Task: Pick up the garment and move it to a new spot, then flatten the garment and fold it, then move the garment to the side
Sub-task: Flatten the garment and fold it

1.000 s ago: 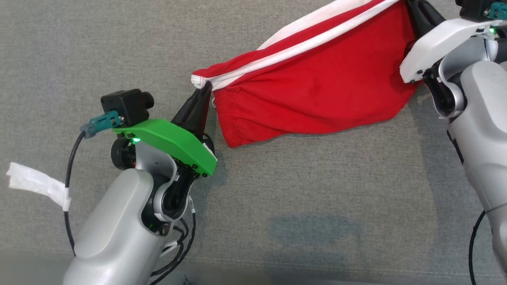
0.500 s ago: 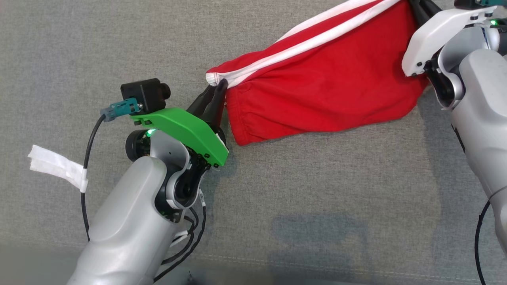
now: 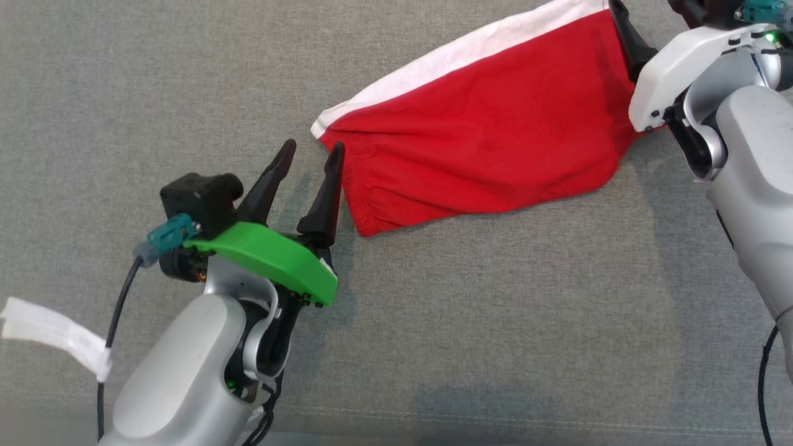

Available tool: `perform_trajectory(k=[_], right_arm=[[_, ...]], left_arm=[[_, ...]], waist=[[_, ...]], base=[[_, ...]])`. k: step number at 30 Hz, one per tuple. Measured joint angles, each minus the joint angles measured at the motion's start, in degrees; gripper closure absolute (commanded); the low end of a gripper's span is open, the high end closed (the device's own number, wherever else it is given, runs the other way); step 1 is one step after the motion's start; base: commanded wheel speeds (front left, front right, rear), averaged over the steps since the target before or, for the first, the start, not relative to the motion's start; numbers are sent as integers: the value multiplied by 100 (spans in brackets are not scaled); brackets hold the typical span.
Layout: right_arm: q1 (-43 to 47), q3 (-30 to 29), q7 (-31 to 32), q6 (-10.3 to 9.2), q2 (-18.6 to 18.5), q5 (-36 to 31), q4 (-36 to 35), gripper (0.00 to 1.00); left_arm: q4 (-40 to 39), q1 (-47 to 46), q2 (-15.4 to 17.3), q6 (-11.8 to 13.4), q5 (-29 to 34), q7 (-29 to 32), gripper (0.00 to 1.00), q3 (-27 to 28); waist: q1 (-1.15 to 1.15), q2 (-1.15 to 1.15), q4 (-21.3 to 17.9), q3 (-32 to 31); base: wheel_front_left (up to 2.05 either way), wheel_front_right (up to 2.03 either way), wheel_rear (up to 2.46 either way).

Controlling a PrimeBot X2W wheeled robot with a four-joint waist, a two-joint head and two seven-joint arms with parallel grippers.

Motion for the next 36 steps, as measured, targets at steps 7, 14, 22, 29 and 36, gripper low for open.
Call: perform_trajectory(k=[7,14,22,29,36], right_arm=[[146,1,822,0,-299,-47,25,0],[93,-137,1456,0,-458,-145,171,0],[154,-269,1761,-10,-414,-15,257,83],[343,-469,1782,-9,-147,333,253,100],[1072,-509,1674,-7,167,727,-42,100]], left_arm=[[-304,425,144,274,511,-635,0,-69],[-40,510,-35,227,703,-1033,0,-214],[385,629,-357,-8,722,-1267,0,-281],[576,794,-348,-160,867,-1324,0,-216],[671,1357,-145,-104,1129,-1346,0,40]], waist=[[0,0,55,-116],[0,0,334,70],[0,0,697,161],[0,0,695,3],[0,0,477,-430]], base=[[0,0,0],[0,0,0],[0,0,0],[0,0,0],[0,0,0]])
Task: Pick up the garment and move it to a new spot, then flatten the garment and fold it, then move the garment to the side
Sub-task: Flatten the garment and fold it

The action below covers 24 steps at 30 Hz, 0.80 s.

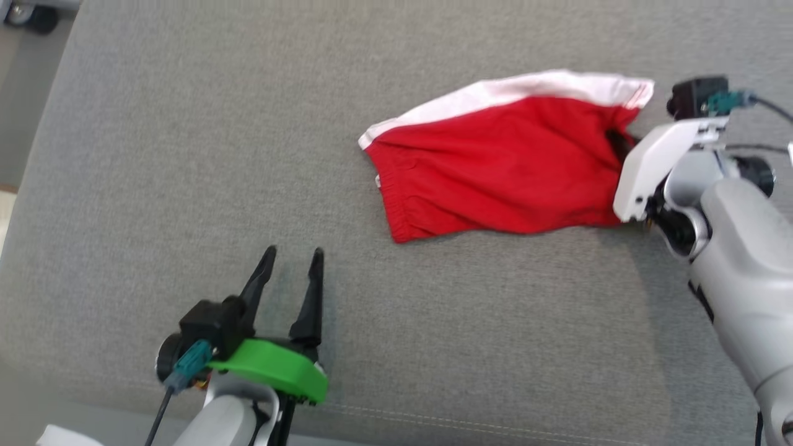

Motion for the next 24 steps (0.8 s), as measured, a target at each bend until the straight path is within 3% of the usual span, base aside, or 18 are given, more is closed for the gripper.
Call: perform_trajectory(k=[7,16,24], right_arm=[[941,-145,32,3,-205,338,-370,100],[1488,-1143,-52,3,-598,403,-226,100],[1553,-1917,-449,2,-619,13,-81,100]], left_arm=[[-193,748,171,70,81,-1,0,376],[-390,1228,209,-14,350,-2,0,601],[-455,1482,65,-110,536,-2,0,719]], waist=[[0,0,-414,-622],[0,0,-940,-1130],[0,0,-1019,-1323]], base=[[0,0,0],[0,0,0],[0,0,0]])
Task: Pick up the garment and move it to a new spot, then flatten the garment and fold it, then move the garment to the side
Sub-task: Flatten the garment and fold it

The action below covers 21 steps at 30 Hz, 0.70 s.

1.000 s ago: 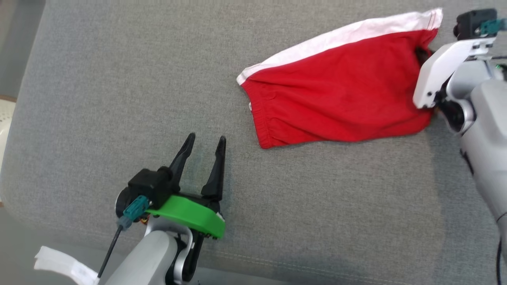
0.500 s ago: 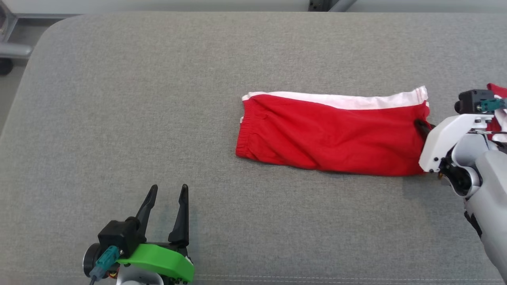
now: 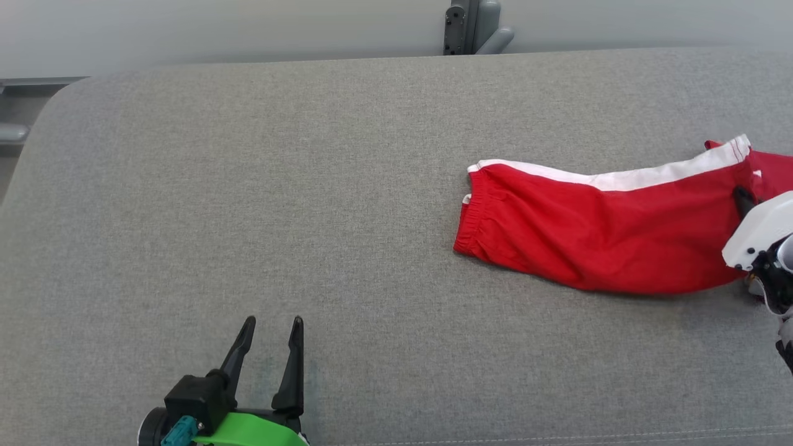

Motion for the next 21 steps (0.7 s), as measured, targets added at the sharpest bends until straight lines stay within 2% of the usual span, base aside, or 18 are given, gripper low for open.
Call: perform_trajectory(k=[3,5,12,16,21], right_arm=[[-52,-33,-23,0,109,-199,-269,100],[-69,123,15,0,330,-502,-677,100],[-70,632,421,0,1254,-815,-1523,100],[-61,791,621,0,1614,-1105,-1635,100],[-37,862,737,0,1869,-1296,-1607,100]], left_arm=[[1,65,-63,-51,105,0,0,14],[25,105,-126,-107,170,0,0,25],[105,82,-296,-249,279,0,0,60],[186,24,-358,-323,325,-4,0,119],[314,0,-437,-396,376,-5,0,213]], waist=[[0,0,29,-29],[0,0,69,-50],[0,0,228,31],[0,0,358,120],[0,0,528,216]], base=[[0,0,0],[0,0,0],[0,0,0],[0,0,0],[0,0,0]])
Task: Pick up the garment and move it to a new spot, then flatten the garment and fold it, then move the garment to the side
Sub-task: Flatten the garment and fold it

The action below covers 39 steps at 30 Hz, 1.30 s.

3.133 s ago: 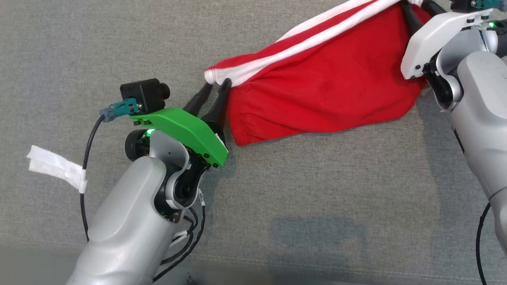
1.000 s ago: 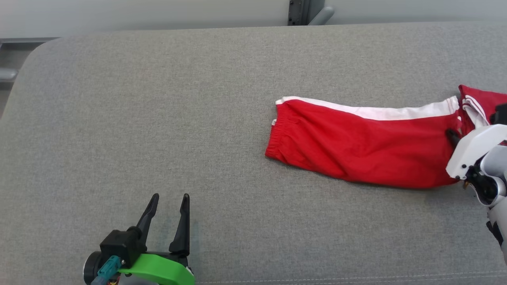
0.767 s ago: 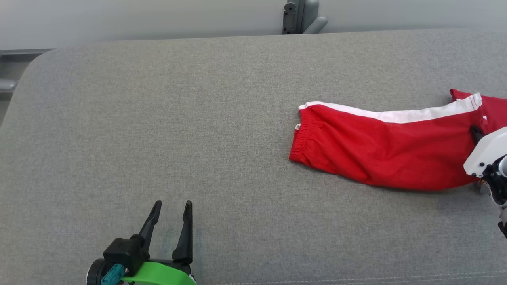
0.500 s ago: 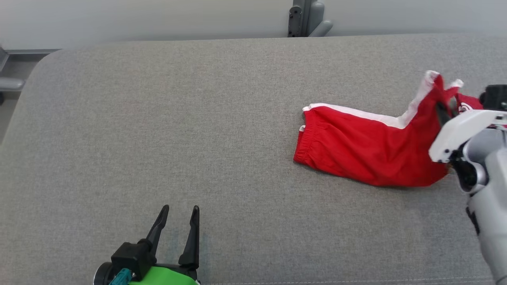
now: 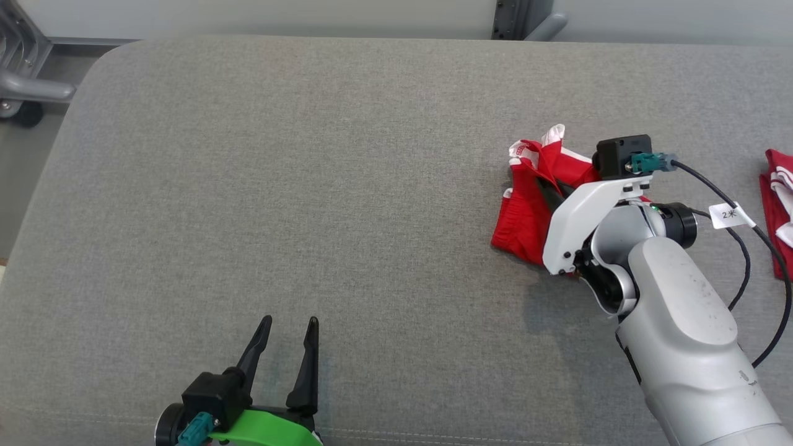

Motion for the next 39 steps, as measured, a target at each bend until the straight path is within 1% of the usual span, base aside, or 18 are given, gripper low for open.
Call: perform_trajectory(k=[5,6,7,8,9,10,14,17,21,24,28,32,34,39], right_arm=[[12,12,48,0,82,-245,199,100],[12,9,46,0,94,-267,220,93],[11,11,34,0,103,-289,240,69],[8,18,-8,0,110,-310,253,58],[1,30,-37,0,121,-338,263,40],[-3,43,-92,0,132,-372,266,0],[-30,47,-285,0,174,-419,234,0],[-28,162,-419,0,198,-360,43,0],[114,282,-521,0,224,-148,-493,0],[389,230,-566,0,159,-66,-987,0],[883,-86,-645,0,-113,-131,-1611,0],[1421,-575,-746,0,-227,-268,-2019,0],[1531,-690,-802,0,-288,-363,-2072,0],[2083,-1262,-1228,0,-348,-789,-2139,0]], left_arm=[[126,-18,-108,-103,92,0,0,73],[149,-19,-123,-113,94,0,0,91],[166,-20,-136,-133,102,0,0,110],[179,-20,-153,-147,112,0,0,136],[189,-20,-164,-155,121,0,0,159],[207,-20,-171,-158,136,0,0,183],[255,-17,-201,-205,170,0,0,235],[281,-5,-218,-213,192,0,0,293],[286,76,-230,-214,202,0,0,370],[268,130,-245,-213,210,0,0,425],[258,266,-258,-204,234,0,0,490],[204,422,-263,-182,238,0,0,561],[185,452,-263,-182,253,0,0,580],[96,605,-250,-180,342,0,0,732]], waist=[[0,0,122,73],[0,0,128,76],[0,0,126,75],[0,0,119,72],[0,0,106,69],[0,0,89,63],[0,0,1,22],[0,0,-76,-33],[0,0,-204,-131],[0,0,-310,-212],[0,0,-438,-349],[0,0,-580,-485],[0,0,-611,-521],[0,0,-735,-723]], base=[[0,0,0],[0,0,0],[0,0,0],[0,0,0],[0,0,0],[0,0,0],[0,0,0],[0,0,0],[0,0,0],[0,0,0],[0,0,0],[0,0,0],[0,0,0],[0,0,0]])
